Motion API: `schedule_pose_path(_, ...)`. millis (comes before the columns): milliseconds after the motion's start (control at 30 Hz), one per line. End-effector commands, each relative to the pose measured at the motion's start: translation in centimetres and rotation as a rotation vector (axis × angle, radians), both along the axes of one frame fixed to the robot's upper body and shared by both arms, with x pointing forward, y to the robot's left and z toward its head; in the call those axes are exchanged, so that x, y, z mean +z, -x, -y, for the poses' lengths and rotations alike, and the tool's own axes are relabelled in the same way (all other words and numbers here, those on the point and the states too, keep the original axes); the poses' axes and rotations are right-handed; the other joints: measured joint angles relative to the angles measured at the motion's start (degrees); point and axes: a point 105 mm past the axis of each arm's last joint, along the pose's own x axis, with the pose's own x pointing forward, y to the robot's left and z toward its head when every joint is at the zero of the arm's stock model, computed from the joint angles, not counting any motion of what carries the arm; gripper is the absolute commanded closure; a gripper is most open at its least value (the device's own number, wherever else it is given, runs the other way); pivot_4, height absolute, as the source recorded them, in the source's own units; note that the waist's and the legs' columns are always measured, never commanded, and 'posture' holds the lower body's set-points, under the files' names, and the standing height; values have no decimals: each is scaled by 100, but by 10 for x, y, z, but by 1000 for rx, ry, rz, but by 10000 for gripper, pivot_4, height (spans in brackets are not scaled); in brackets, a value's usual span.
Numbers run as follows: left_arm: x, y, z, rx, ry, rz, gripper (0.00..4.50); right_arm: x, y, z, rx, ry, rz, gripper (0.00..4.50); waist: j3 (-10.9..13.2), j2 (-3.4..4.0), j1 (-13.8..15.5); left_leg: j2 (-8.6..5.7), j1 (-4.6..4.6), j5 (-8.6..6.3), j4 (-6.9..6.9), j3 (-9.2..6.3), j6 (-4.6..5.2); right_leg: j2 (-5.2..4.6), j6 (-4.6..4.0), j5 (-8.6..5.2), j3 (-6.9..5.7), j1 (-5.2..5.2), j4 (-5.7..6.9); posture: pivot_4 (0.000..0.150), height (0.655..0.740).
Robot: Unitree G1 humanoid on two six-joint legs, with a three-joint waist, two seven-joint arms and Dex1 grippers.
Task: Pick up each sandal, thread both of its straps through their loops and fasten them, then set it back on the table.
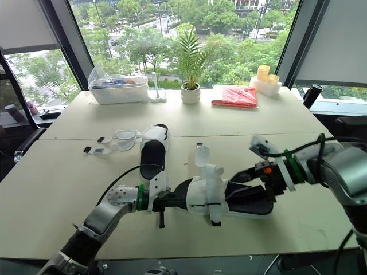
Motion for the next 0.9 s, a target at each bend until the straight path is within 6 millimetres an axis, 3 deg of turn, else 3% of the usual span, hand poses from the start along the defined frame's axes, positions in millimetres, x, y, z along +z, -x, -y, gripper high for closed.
schedule_pose_path(33,-21,7,0,-10,-54,-68,45000,-9,14,0,-40,-11,-33,285,0,-2,13,1,-2,0,2,-1,1,0,0,0,-2,0,0,1500,7400)
schedule_pose_path(233,-21,8,2,-23,-56,-68,45000,-51,28,-3,-137,-55,-158,285,-2,-2,17,0,-9,3,10,-1,5,-1,0,0,-3,-1,0,1500,7400)
schedule_pose_path(367,-21,8,2,-30,-60,-68,45000,-70,26,-6,-186,-53,-163,285,-4,0,8,0,-9,4,11,0,6,-1,0,0,-3,-2,1,1500,7400)
schedule_pose_path(533,-21,8,2,-34,-63,-67,45000,-79,19,-12,-217,-88,-174,285,-6,-1,4,0,-8,4,14,-1,7,0,0,0,-4,1,2,1500,7400)
schedule_pose_path(900,-21,9,3,-31,-60,-66,45000,-75,-8,-27,-218,-134,-117,285,-9,-3,-16,0,-6,4,24,-1,8,2,-1,0,-4,2,9,1500,7400)
